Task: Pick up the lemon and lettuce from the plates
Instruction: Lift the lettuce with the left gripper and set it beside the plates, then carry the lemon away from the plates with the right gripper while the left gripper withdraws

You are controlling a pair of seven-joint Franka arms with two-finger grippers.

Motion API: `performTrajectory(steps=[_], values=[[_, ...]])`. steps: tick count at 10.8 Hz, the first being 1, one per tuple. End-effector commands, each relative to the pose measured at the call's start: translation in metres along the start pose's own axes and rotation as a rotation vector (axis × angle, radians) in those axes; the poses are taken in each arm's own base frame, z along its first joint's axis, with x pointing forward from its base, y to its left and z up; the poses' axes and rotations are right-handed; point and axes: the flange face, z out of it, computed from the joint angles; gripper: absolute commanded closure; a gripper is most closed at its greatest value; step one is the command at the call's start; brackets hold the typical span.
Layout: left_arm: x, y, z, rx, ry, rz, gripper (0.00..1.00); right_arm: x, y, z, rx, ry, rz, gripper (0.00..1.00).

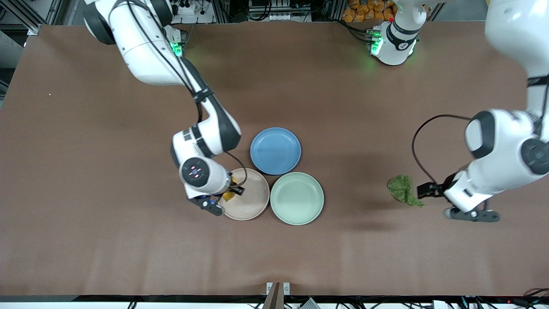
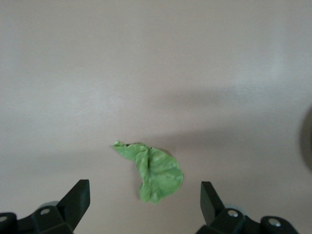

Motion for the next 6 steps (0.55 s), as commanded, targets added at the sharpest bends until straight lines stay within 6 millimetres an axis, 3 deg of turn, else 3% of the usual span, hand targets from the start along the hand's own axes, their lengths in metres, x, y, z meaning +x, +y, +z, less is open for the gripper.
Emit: performTrajectory(steps=[1, 3, 6], values=[[-0.014, -0.003, -0.102, 0.081, -0.001, 0.046, 0.0, 0.033, 0.037, -0.043, -0.029, -0.058, -0.117, 0.98], [-0.025, 0.003, -0.132, 0.079, -0.061, 0.046, 0.0, 0.054, 0.068, -0.058, -0.049, -0.096, -0.18, 0.98], [-0.049, 0.015, -0.201, 0.087, -0.007, 0.049, 0.0, 0.085, 0.108, -0.073, -0.101, -0.069, -0.251, 0.98]])
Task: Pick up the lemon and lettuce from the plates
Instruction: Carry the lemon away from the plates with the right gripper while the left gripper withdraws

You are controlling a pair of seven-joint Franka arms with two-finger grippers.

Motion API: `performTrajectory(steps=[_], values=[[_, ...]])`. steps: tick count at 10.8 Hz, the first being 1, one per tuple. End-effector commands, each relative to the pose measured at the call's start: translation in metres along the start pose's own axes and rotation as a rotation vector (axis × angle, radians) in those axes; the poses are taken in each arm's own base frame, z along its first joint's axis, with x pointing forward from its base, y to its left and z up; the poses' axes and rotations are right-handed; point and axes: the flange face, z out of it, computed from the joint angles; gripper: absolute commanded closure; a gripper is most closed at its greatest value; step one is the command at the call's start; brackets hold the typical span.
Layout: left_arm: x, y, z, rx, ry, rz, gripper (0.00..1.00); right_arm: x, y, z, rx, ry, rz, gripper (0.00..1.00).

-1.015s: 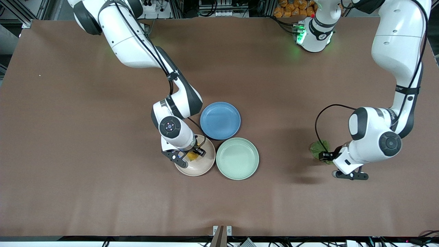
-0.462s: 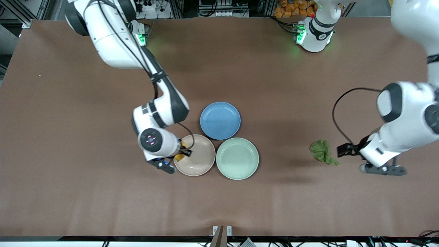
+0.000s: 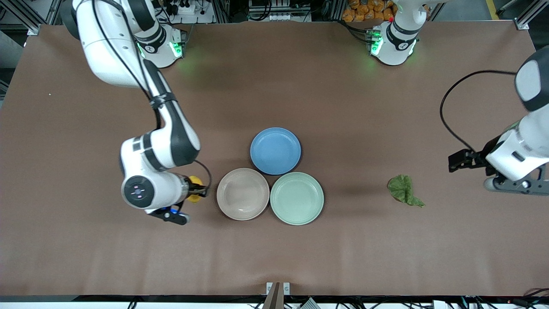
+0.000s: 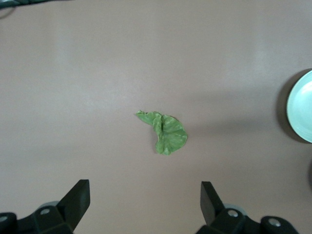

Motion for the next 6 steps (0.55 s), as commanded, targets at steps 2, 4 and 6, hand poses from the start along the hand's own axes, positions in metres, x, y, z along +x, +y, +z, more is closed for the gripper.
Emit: performTrajectory(steps=[2, 4, 6], values=[[-0.036, 0.006, -0.069, 0.03, 0.017, 0.016, 0.0, 0.023, 0.059, -0.026, -0.073, 0.025, -0.104, 0.98], [-0.052, 0.002, -0.102, 0.036, 0.063, -0.041, 0.0, 0.041, 0.101, -0.031, -0.077, 0.01, -0.136, 0.98], [-0.063, 0.01, -0.114, 0.036, 0.05, -0.111, 0.0, 0.059, 0.152, -0.043, -0.109, 0.023, -0.192, 0.98]])
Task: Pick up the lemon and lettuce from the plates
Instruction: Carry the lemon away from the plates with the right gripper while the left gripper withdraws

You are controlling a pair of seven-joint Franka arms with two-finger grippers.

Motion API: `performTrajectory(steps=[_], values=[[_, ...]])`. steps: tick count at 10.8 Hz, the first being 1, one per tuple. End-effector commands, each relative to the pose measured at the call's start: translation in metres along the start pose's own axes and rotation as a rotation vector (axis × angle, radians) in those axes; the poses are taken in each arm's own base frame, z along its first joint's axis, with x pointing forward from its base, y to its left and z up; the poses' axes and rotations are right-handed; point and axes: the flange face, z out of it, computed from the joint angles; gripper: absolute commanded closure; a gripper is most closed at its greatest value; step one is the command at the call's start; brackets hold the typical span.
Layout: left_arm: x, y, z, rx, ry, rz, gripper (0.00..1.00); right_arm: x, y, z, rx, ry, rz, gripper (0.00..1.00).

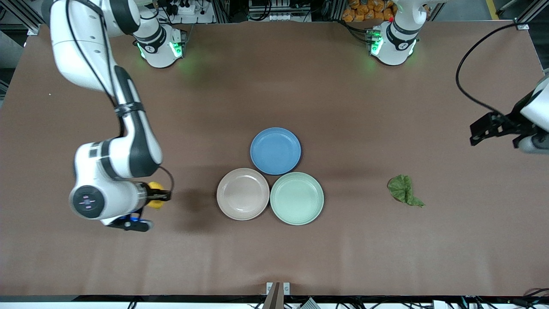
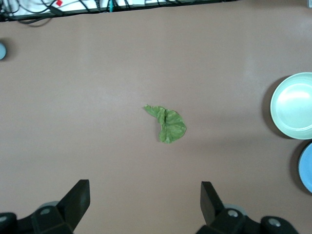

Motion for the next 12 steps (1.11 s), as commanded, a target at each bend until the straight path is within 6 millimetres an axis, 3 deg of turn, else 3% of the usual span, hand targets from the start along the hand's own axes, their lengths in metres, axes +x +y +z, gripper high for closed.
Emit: performTrajectory(steps=[1, 3, 6, 8, 12], values=[[-0.021, 0.003, -0.023, 0.017, -0.013, -0.07, 0.0, 0.006, 0.071, -0.017, -0.052, -0.002, -0.077, 0.98], [-0.032, 0.007, -0.032, 0.019, -0.029, -0.068, 0.0, 0.005, 0.103, -0.037, -0.07, 0.02, -0.066, 0.98], [-0.041, 0.029, -0.038, 0.008, -0.045, -0.035, 0.0, 0.002, 0.132, -0.042, -0.072, 0.017, -0.06, 0.98], [-0.048, 0.031, -0.045, 0.0, -0.031, -0.037, 0.0, -0.021, 0.15, -0.055, -0.039, 0.049, -0.052, 0.98], [-0.054, 0.026, -0.046, -0.01, -0.033, -0.049, 0.0, -0.06, 0.174, -0.046, -0.001, 0.073, -0.11, 0.98]])
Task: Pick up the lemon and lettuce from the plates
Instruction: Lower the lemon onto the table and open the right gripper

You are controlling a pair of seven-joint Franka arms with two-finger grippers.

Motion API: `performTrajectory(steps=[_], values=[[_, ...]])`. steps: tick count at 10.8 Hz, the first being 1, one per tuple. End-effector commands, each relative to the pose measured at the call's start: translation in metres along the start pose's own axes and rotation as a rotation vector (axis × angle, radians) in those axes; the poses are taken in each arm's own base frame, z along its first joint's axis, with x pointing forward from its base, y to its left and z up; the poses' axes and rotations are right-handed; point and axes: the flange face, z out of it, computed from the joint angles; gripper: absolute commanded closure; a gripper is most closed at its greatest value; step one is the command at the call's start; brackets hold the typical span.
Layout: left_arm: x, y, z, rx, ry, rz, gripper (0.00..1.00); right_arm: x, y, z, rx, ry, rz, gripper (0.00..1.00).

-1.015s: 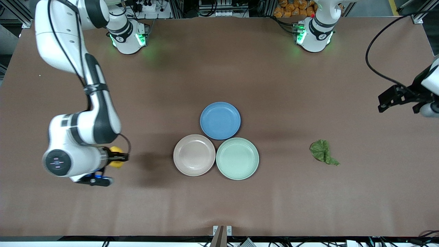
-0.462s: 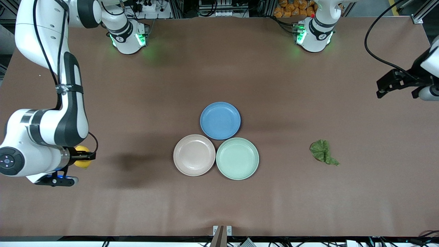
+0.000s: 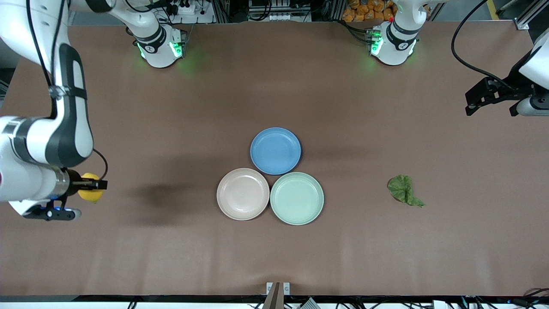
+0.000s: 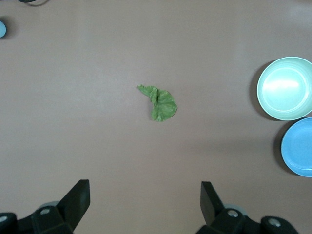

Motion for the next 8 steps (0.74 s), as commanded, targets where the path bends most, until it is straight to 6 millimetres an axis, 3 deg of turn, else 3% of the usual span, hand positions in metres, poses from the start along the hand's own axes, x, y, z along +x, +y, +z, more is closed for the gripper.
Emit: performTrajectory(steps=[1, 3, 5, 8], values=[[-0.014, -0.002, -0.006, -0.012, 0.007, -0.029, 0.0, -0.045, 0.022, 0.008, 0.04, -0.002, -0.052, 0.98], [-0.015, -0.004, -0.009, -0.015, 0.011, -0.037, 0.0, -0.065, 0.038, 0.022, 0.06, -0.001, -0.064, 0.98], [-0.015, -0.004, -0.007, -0.013, 0.003, -0.034, 0.0, -0.073, 0.046, 0.052, 0.065, 0.034, -0.073, 0.98], [-0.015, -0.013, -0.005, -0.011, -0.006, -0.033, 0.0, -0.076, 0.04, 0.094, 0.056, 0.086, -0.072, 0.98]])
